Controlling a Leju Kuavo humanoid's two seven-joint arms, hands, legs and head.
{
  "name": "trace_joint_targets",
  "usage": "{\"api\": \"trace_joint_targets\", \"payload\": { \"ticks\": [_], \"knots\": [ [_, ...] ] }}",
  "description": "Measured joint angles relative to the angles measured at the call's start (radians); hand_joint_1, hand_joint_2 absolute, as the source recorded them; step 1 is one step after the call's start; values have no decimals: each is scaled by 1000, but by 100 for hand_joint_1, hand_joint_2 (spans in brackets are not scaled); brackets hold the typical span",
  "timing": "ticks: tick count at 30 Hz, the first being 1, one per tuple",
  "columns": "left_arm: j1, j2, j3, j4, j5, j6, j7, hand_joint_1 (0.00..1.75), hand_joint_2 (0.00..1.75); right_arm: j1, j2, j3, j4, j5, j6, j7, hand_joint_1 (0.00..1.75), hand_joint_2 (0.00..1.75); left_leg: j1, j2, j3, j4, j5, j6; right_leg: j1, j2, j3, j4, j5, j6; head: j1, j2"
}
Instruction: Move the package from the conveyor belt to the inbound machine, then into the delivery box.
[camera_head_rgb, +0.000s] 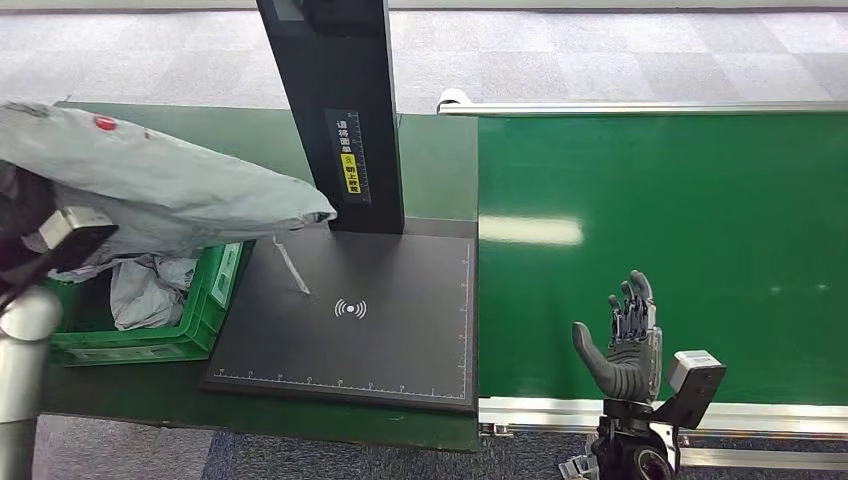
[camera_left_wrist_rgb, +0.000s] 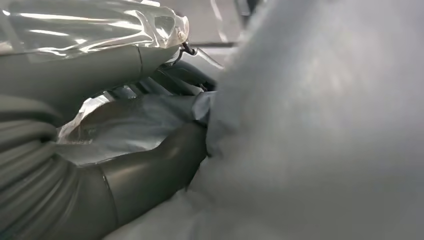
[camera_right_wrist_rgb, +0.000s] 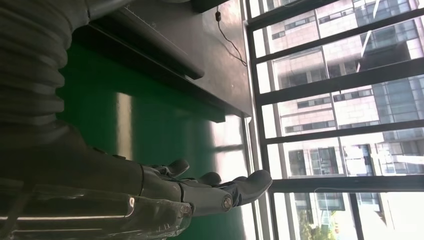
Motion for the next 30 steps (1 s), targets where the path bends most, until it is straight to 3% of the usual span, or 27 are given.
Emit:
{"api": "trace_joint_targets", "payload": {
  "ticks": [4, 10, 18, 30],
  "knots": [
    [-104, 71, 56, 198, 37, 5, -16, 175, 175, -11, 0, 0, 2, 2, 0, 8, 0, 175, 0, 1, 0, 0, 0, 0, 0, 1, -1, 0, 0, 0, 0, 0],
    [-212, 113, 72, 402, -7, 28, 1, 175, 175, -32, 2, 2, 13, 5, 0, 11, 0, 175, 0, 0, -1, 0, 0, 0, 0, 1, -1, 0, 0, 0, 0, 0],
    [-290, 121, 76, 594, -74, 50, 34, 175, 175, -58, 8, 3, 32, 9, 1, 15, 0, 175, 0, 0, -1, 0, 0, 0, 0, 1, -1, 0, 0, 0, 0, 0],
    [-305, 100, 76, 675, -187, 52, 72, 175, 175, -75, 15, 3, 52, 24, 8, 15, 0, 175, 0, 0, -1, 0, 0, 0, 0, 1, -1, 0, 0, 0, 0, 0]
  ]
}}
